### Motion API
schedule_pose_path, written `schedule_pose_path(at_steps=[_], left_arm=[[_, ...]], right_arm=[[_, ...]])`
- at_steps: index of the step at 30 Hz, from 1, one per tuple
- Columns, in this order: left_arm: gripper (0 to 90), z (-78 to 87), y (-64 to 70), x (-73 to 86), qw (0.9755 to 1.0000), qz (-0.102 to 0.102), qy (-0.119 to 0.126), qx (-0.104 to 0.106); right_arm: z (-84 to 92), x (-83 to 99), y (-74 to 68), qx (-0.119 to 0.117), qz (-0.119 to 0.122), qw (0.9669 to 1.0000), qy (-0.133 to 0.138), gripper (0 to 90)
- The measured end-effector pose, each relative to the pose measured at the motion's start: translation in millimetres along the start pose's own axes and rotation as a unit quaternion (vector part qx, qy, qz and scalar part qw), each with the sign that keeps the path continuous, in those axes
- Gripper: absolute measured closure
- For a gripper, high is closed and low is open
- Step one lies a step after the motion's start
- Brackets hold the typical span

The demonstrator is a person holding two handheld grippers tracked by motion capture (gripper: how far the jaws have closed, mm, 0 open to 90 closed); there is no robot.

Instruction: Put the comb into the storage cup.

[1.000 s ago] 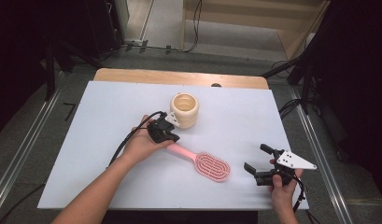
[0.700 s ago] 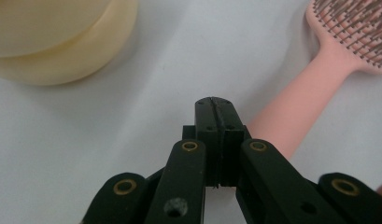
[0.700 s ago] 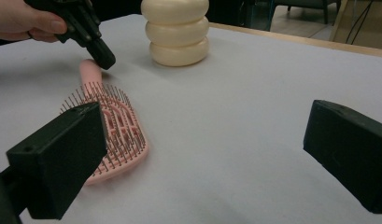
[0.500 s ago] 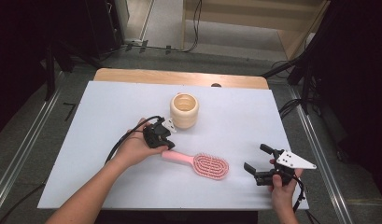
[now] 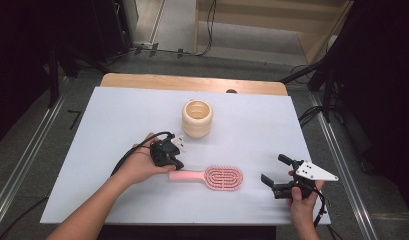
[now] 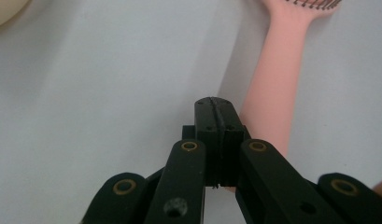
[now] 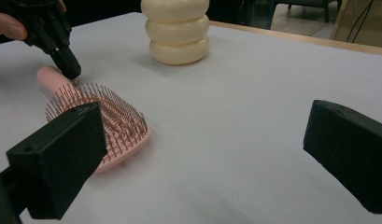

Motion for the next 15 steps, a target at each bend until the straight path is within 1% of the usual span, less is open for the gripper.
schedule_pose_path(at_steps=[1,2,3,4,5,6,7,8,9,10,12,13,14,15], left_arm=[[90.0,1.2,-1.2,-0.7,1.0,0.001,0.005,-0.004],[85.7,2.2,-2.1,-1.7,0.9999,0.006,0.014,-0.008],[85.7,3.7,-4.0,-2.7,0.9996,0.01,0.02,-0.017],[72.5,5.0,-5.4,-3.7,0.9991,0.019,0.029,-0.025],[67.8,6.8,-6.2,-4.4,0.9986,0.019,0.035,-0.034],[67.8,8.2,-6.4,-5.0,0.9983,0.018,0.04,-0.04],[61.9,9.4,-5.6,-5.9,0.9979,0.021,0.043,-0.043],[50.6,12.0,-3.4,-7.4,0.9977,0.02,0.049,-0.043],[46.1,12.0,-3.4,-7.4,0.9977,0.02,0.049,-0.043],[46.1,13.1,-1.8,-8.3,0.9977,0.02,0.051,-0.042],[34.8,14.5,0.8,-10.7,0.9975,0.015,0.05,-0.048],[29.5,15.1,2.2,-12.0,0.9975,0.017,0.047,-0.051],[17.2,15.2,3.2,-13.6,0.9972,0.017,0.045,-0.057],[17.2,15.2,4.8,-15.1,0.9972,0.018,0.042,-0.06]], right_arm=[[-0.5,-0.1,-0.2,0.001,0.001,1.0,-0.001,0.0],[-0.4,-0.1,-0.4,0.001,0.001,1.0,-0.002,0.0],[-0.4,-0.1,-0.4,0.001,0.001,1.0,-0.002,0.0],[-0.4,-0.1,-0.4,0.001,0.001,1.0,-0.002,0.0],[-0.3,0.0,-0.2,0.001,0.0,1.0,-0.002,0.0],[-0.3,0.0,-0.2,0.001,0.0,1.0,-0.002,0.0],[-0.3,0.0,-0.2,0.001,0.0,1.0,-0.002,0.0],[-0.4,0.0,-0.1,0.001,0.0,1.0,-0.002,0.0],[-0.4,0.0,-0.1,0.001,0.0,1.0,-0.002,0.0],[-0.5,0.0,0.0,0.001,0.002,1.0,-0.002,0.0],[-0.6,0.0,0.1,0.002,0.002,1.0,-0.002,0.0],[-0.5,0.0,0.1,0.001,0.002,1.0,-0.002,0.0],[-0.5,-0.1,0.0,0.0,0.001,1.0,-0.002,0.0],[-0.5,-0.1,0.0,0.0,0.001,1.0,-0.002,0.0]])
Point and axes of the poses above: each handheld gripper's, and its own axes: z roughly backward along the jaws, x roughly out of its underside, y roughly to its right, the point moved 4 cm from there along -z, roughly forward along the jaws, and after that the axes turned 10 degrees about -y, right-handed, at the moved point
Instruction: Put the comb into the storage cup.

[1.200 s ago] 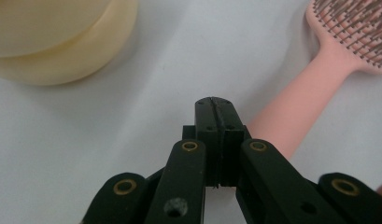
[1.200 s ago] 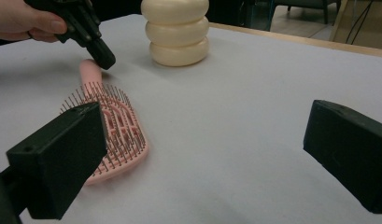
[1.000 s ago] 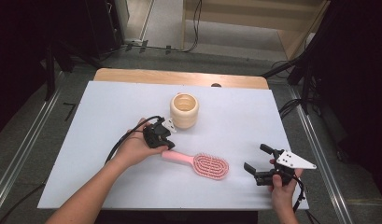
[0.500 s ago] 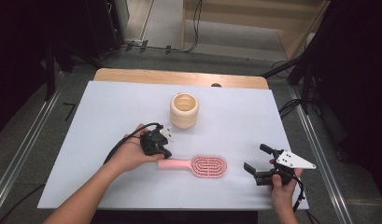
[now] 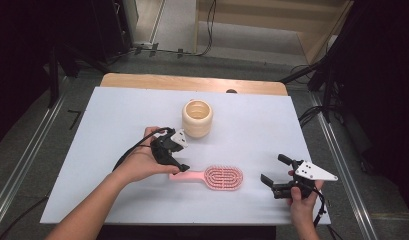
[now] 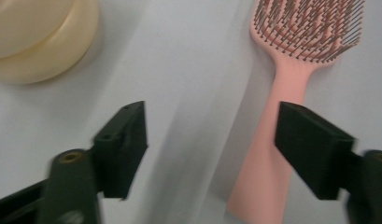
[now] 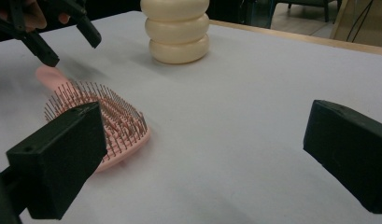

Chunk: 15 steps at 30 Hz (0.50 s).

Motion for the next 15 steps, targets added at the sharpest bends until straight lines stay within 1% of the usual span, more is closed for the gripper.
schedule_pose_path(at_steps=[1,2,3,5,7,8,11,13,14,15], left_arm=[[8.2,0.4,1.2,-1.4,1.0,-0.002,-0.001,0.004],[8.2,0.6,2.2,-2.7,0.9999,-0.004,-0.005,0.008],[0.0,0.2,3.7,-4.1,0.9999,-0.004,-0.008,0.007],[0.0,-0.8,6.7,-6.9,0.9999,-0.008,-0.009,0.005],[0.0,-2.1,9.9,-9.3,0.9998,-0.017,-0.012,0.008],[0.0,-3.3,11.7,-10.1,0.9996,-0.021,-0.016,0.013],[0.0,-8.7,15.9,-11.5,0.9988,-0.03,-0.033,0.019],[4.1,-12.0,18.0,-12.3,0.9985,-0.033,-0.038,0.022],[4.1,-13.7,19.0,-12.9,0.9983,-0.035,-0.04,0.021],[6.4,-15.0,20.2,-13.5,0.9981,-0.038,-0.042,0.021]], right_arm=[[-0.1,0.1,0.1,0.001,0.001,1.0,-0.001,0.0],[-0.1,0.1,0.1,0.001,0.001,1.0,-0.001,0.0],[-0.2,0.0,0.1,0.001,0.002,1.0,-0.001,0.0],[-0.2,0.0,0.2,0.001,0.002,1.0,-0.001,0.0],[-0.1,0.0,0.1,0.001,0.001,1.0,-0.001,0.0],[-0.1,0.1,0.1,0.001,0.001,1.0,-0.001,0.0],[-0.1,0.1,0.1,0.001,0.001,1.0,-0.001,0.0],[0.0,0.1,0.2,0.001,0.001,1.0,-0.001,0.0],[0.0,0.1,0.2,0.001,0.001,1.0,-0.001,0.0],[-0.1,0.0,0.3,0.0,0.002,1.0,0.0,0.0]])
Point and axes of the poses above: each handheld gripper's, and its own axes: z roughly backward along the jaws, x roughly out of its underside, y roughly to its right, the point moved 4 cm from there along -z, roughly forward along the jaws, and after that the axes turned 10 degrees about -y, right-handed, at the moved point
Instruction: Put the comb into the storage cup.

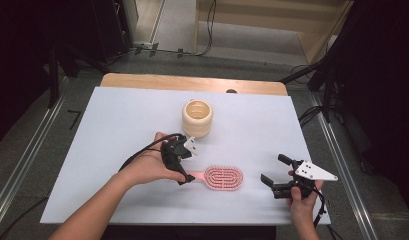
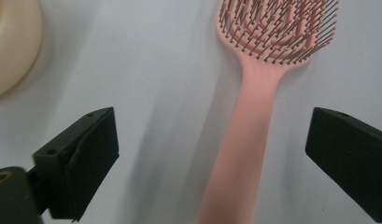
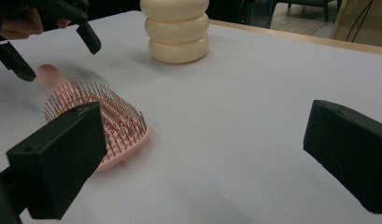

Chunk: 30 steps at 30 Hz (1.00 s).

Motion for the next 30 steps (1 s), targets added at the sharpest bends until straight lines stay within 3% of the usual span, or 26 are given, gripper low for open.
schedule_pose_path(at_steps=[3,8,17,25,30], left_arm=[[13.1,-3.3,2.2,-2.5,0.9999,-0.005,-0.007,-0.009],[31.1,-8.3,6.2,-6.2,0.9999,-0.008,-0.013,0.004],[49.0,-15.2,12.2,-9.3,0.9994,-0.017,-0.024,0.019],[61.1,-22.2,16.3,-12.9,0.9986,-0.028,-0.034,0.03],[62.3,-22.6,16.7,-15.3,0.9981,-0.036,-0.04,0.029]], right_arm=[[0.2,0.1,-0.1,0.0,-0.001,1.0,-0.001,0.0],[0.1,0.1,0.0,0.001,0.0,1.0,-0.002,0.0],[-0.1,0.1,0.1,0.0,0.001,1.0,-0.001,0.0],[-0.2,0.1,0.2,0.0,0.0,1.0,-0.002,0.0],[-0.3,0.1,0.2,0.0,0.0,1.0,-0.002,0.0]])
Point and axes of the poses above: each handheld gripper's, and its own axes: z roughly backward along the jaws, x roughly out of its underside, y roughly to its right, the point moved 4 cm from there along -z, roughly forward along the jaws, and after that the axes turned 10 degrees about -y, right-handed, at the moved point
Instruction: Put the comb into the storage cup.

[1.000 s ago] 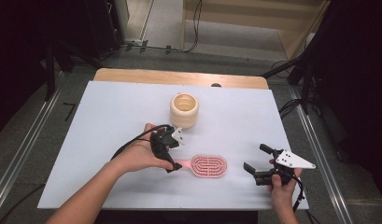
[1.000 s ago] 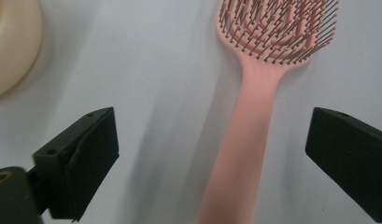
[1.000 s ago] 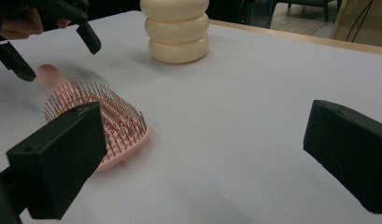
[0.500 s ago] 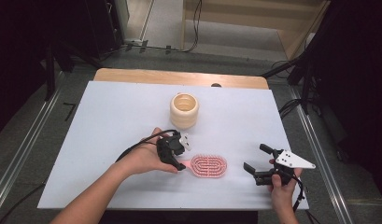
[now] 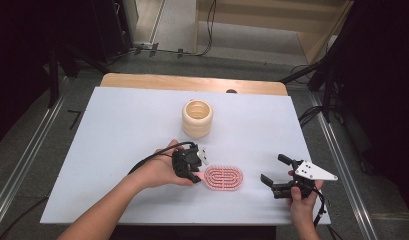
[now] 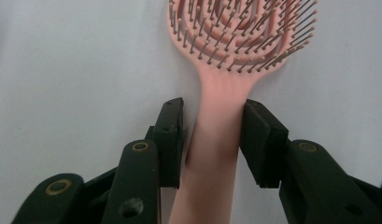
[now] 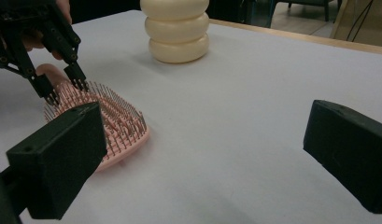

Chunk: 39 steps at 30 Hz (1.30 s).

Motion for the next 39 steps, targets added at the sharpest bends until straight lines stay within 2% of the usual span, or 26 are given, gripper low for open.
schedule_pose_path(at_steps=[5,9,12,15,18,20,23,26,32,35,38,39], left_arm=[[63.7,-1.5,2.5,-3.0,0.9999,-0.006,-0.004,-0.008],[64.7,-1.3,4.2,-5.2,0.9993,-0.023,-0.02,-0.023],[66.0,-1.8,5.1,-6.0,0.9992,-0.026,-0.02,-0.021],[69.7,-1.5,6.7,-6.2,0.9986,-0.041,-0.024,-0.025],[69.9,-1.1,6.2,-5.2,0.9986,-0.042,-0.021,-0.022],[70.0,-1.3,5.3,-5.0,0.9988,-0.041,-0.016,-0.02],[70.1,-1.0,4.9,-3.4,0.9995,-0.026,-0.003,-0.015],[70.2,-0.5,4.4,-2.1,0.9997,-0.02,0.01,-0.007],[70.2,6.4,4.4,-3.0,0.9992,-0.02,0.029,-0.02],[70.2,8.8,3.1,-1.7,0.9989,-0.012,0.037,-0.027],[70.2,9.1,2.2,0.0,0.9988,-0.008,0.041,-0.026],[70.2,7.9,2.0,0.4,0.9992,-0.006,0.035,-0.019]], right_arm=[[-0.1,0.0,0.0,0.0,0.0,1.0,0.0,0.0],[-0.5,-0.1,-0.1,0.0,-0.001,1.0,0.0,0.0],[-0.5,-0.1,0.0,0.0,-0.001,1.0,0.0,0.0],[-0.6,-0.1,0.1,0.001,-0.001,1.0,-0.001,0.0],[-0.5,-0.1,0.0,0.0,-0.002,1.0,-0.001,0.0],[-0.2,-0.1,0.5,0.001,-0.001,1.0,0.001,0.0],[-0.1,-0.1,0.5,0.0,-0.002,1.0,0.001,0.0],[-0.2,-0.2,0.5,0.0,-0.001,1.0,0.002,0.0],[0.0,-0.2,0.5,0.0,-0.002,1.0,0.002,0.0],[-0.1,-0.2,0.4,0.001,-0.001,1.0,0.002,0.0],[0.0,-0.2,0.4,0.001,-0.001,1.0,0.001,0.0],[-0.1,-0.2,0.5,0.001,-0.001,1.0,0.001,0.0]])
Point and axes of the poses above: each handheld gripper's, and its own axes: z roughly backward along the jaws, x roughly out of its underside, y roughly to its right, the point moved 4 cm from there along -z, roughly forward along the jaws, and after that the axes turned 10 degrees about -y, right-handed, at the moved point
